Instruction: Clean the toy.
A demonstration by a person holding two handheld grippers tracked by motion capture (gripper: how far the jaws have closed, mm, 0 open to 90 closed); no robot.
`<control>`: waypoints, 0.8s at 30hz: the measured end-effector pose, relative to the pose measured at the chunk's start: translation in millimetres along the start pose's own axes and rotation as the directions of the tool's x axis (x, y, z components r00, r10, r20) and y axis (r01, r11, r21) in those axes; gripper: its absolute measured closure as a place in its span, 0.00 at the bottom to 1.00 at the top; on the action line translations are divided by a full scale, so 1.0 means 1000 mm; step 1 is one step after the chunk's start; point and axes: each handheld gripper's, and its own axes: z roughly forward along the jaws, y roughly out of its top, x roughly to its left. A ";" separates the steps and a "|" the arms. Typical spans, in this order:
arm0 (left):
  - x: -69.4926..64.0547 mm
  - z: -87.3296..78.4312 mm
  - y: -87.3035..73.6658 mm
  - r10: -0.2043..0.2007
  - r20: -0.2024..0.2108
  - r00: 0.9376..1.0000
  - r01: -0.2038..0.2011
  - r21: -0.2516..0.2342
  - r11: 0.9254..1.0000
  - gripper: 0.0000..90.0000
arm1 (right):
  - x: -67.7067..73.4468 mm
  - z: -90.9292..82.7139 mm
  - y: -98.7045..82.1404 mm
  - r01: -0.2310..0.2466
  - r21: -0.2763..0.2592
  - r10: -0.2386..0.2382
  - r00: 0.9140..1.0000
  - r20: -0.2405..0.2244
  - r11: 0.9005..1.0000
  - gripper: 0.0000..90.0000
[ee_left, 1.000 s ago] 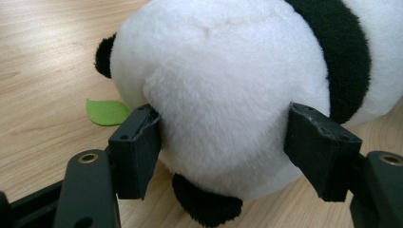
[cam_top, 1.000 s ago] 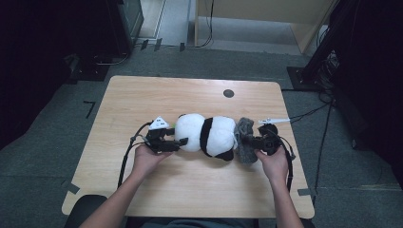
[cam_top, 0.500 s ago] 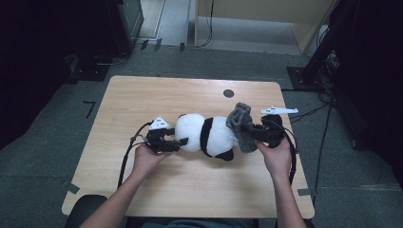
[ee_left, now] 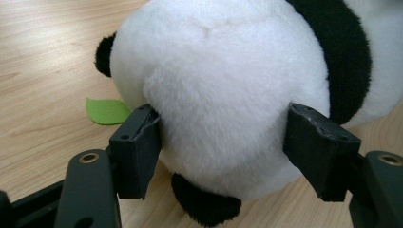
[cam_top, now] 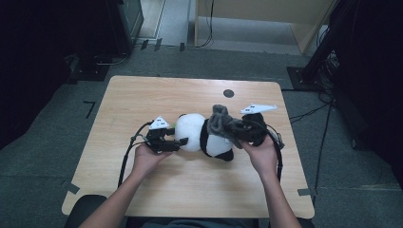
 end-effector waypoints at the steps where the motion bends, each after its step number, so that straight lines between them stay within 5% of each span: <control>1: 0.000 0.000 0.000 -0.002 0.001 1.000 0.002 0.000 1.000 0.34 | 0.002 0.007 -0.002 0.020 0.023 -0.020 1.000 0.017 1.000 0.86; 7: 0.004 0.000 0.006 -0.003 0.028 1.000 0.002 0.014 1.000 0.33 | -0.003 0.014 -0.009 0.009 0.001 -0.009 1.000 0.018 1.000 0.86; 15: 0.011 -0.007 0.016 0.054 0.034 0.998 -0.056 0.048 0.997 0.32 | -0.012 0.014 -0.011 -0.002 -0.003 0.002 1.000 0.007 1.000 0.86; 24: 0.030 -0.016 0.036 0.049 0.068 0.996 -0.051 0.039 0.998 0.34 | -0.015 0.014 -0.012 -0.006 -0.003 0.006 1.000 -0.004 1.000 0.86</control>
